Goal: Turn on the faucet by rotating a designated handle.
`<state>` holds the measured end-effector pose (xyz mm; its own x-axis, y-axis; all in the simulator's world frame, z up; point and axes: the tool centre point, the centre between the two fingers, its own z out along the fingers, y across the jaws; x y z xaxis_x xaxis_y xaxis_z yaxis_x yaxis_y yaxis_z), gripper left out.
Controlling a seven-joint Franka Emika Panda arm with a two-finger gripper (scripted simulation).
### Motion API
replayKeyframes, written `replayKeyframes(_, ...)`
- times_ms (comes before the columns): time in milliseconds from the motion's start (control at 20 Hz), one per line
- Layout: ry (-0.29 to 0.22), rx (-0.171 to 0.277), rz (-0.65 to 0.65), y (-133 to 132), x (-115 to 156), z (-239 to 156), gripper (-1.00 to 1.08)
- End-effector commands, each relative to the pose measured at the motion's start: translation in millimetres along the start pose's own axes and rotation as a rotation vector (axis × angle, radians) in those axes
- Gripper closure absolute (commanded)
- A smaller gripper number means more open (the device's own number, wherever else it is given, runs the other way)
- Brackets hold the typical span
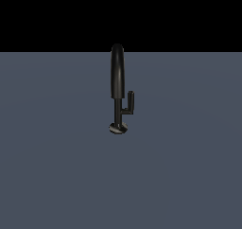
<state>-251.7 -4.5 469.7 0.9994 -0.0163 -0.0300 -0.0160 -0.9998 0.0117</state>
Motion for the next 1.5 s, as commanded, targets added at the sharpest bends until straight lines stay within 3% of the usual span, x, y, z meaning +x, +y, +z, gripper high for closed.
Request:
replayKeyframes(0, 0.0, 0.0, 0.0, 0, 0, 0, 1.08)
replayKeyframes(350, -0.016, 0.015, 0.016, -1, 6, 1, 1.08)
replayKeyframes(700, -0.067, 0.062, 0.065, -2, 26, 5, 1.08)
replayKeyframes(1450, -0.273, 0.255, 0.263, -2, 103, 30, 1.08)
